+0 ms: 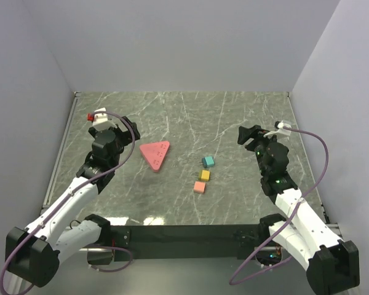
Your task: Insert the plug
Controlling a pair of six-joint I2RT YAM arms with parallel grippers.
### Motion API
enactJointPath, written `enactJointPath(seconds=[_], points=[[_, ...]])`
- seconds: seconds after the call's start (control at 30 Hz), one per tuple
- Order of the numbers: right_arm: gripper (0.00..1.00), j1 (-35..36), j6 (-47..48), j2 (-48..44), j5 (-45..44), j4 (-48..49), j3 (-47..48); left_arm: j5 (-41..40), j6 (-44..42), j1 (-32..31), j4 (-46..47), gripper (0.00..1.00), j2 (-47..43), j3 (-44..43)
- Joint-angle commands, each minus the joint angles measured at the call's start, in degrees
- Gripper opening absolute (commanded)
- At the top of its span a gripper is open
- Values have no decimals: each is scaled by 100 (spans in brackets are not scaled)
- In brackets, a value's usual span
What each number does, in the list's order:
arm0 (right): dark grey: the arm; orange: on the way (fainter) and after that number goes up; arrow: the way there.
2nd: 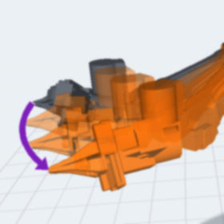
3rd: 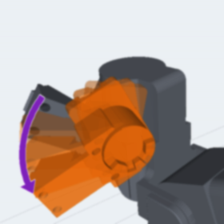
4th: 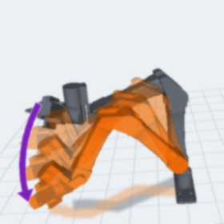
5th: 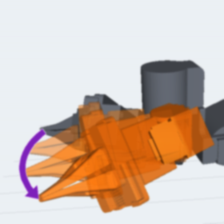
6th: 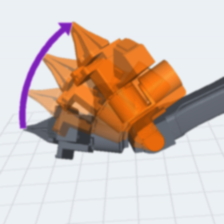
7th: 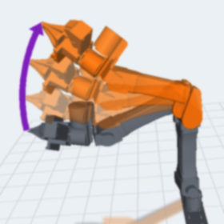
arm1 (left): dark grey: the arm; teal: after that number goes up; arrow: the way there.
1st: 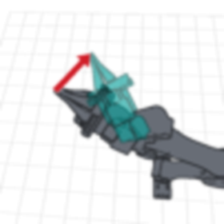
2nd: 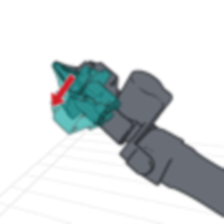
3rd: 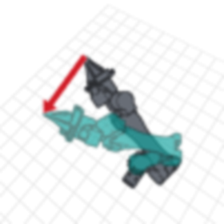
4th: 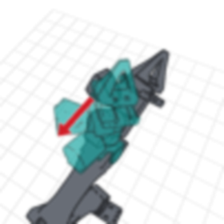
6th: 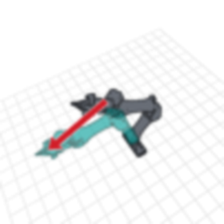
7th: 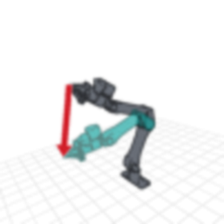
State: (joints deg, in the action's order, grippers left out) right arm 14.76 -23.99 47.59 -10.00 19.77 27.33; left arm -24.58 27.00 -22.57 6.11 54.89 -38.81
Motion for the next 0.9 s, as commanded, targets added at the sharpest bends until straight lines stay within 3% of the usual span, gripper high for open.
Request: enactJointPath(seconds=[0.0, 0.17, 0.27, 0.37, 0.87], points=[[76, 35, 26, -22, -99, 53, 176, -196, -99, 15, 101, 100, -224, 5], [76, 53, 17, 232, -37, 97, 220, -223, -134, 16, 188, 100, -295, 83], [75, 176, -18, 425, -37, 97, 220, 171, -125, 16, 425, 99, -374, 268], [75, 500, -18, 654, -142, 71, 202, 594, -125, 16, 628, 99, -418, 453], [72, 1564, 122, 2174, -222, -702, 650, 919, -28, 16, 532, 99, -664, 637]])
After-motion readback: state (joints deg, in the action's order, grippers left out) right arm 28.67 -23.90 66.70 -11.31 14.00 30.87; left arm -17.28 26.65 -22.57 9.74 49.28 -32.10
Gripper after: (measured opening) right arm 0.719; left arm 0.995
